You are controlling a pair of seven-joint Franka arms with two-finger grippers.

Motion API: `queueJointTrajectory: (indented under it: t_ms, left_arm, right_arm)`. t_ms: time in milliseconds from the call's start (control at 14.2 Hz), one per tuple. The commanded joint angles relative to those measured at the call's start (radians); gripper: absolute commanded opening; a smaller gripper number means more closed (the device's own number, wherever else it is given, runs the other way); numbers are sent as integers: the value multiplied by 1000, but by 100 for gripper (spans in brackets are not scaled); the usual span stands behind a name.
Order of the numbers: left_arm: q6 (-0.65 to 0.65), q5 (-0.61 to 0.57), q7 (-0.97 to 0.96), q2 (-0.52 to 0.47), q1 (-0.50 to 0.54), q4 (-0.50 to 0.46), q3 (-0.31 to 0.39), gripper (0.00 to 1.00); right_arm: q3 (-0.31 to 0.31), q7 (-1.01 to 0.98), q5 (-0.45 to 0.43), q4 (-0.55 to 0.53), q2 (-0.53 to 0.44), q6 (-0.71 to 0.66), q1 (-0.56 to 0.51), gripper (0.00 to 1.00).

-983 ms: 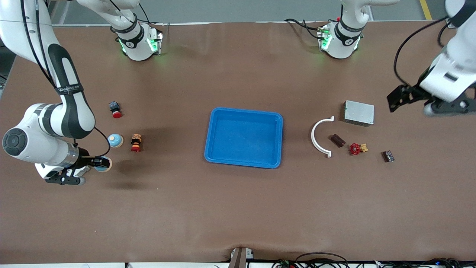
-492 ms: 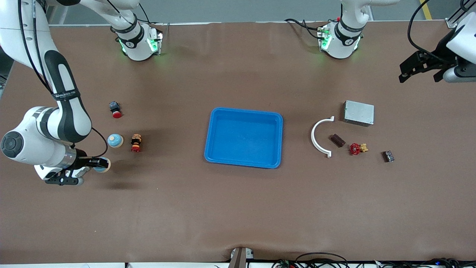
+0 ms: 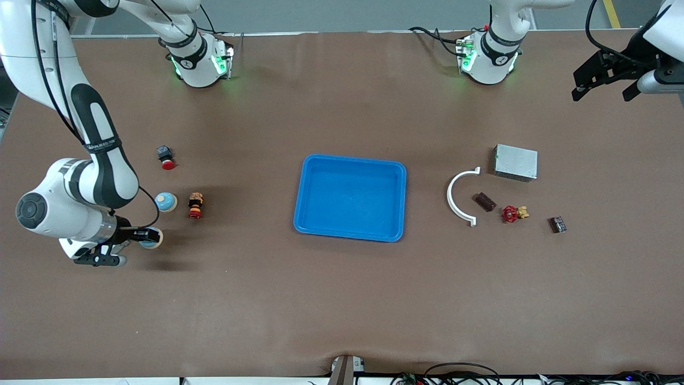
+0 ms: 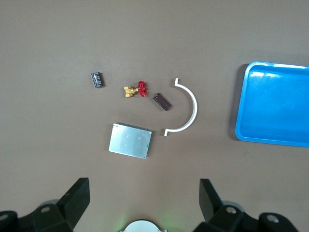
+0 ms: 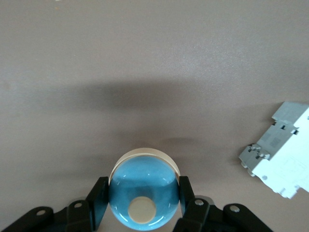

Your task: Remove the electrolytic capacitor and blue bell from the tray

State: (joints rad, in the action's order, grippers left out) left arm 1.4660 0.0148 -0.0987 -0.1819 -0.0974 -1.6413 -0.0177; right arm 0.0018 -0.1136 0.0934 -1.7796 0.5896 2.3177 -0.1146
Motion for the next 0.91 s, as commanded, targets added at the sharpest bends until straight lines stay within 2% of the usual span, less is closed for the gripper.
queueJointTrajectory:
  t_ms: [0, 211, 492, 843]
  left_arm:
    - [-18, 8, 28, -14, -1, 3, -2, 100]
    - [-18, -27, 115, -4, -5, 9, -1, 100]
    - [-39, -39, 106, -1, -1, 14, -24, 100]
    - [-64, -39, 106, -10, 5, 14, -19, 100]
  right_arm:
    - [20, -29, 9, -21, 4, 34, -23, 0]
    - [20, -57, 9, -21, 27, 68, -36, 0]
    - [20, -64, 9, -23, 36, 81, -40, 0]
    - [20, -63, 9, -24, 39, 89, -40, 0]
